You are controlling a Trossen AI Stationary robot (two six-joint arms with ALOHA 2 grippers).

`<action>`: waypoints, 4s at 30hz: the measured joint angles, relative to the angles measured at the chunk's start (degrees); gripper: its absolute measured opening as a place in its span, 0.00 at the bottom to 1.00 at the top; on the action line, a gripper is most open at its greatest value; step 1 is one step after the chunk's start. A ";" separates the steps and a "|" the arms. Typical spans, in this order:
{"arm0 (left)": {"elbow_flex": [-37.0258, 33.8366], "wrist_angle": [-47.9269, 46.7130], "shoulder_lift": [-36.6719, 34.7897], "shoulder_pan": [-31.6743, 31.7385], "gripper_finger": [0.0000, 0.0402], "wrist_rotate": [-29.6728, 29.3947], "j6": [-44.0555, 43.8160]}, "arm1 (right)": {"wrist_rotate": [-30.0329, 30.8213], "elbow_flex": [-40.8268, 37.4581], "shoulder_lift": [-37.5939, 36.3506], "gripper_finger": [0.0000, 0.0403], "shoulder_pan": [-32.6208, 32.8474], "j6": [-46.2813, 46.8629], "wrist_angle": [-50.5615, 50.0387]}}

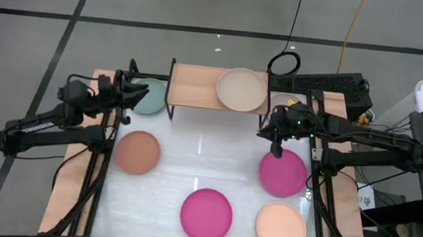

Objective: Place and stack plates onto a shelf
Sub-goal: Stack the top pink plate on top of the the light brown plate on the shelf

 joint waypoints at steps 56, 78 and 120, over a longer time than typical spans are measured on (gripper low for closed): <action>-9.12 10.21 -1.44 0.01 0.22 -0.22 -8.77 | 7.21 -11.81 21.12 0.37 3.15 -12.48 -8.48; -9.10 10.27 -1.44 0.00 0.22 -0.24 -8.68 | 8.22 -11.35 15.18 0.01 3.17 -10.85 -7.83; -9.08 10.26 -1.44 0.04 0.22 -0.35 -9.03 | 5.79 -9.76 -2.69 0.00 0.47 -7.12 42.84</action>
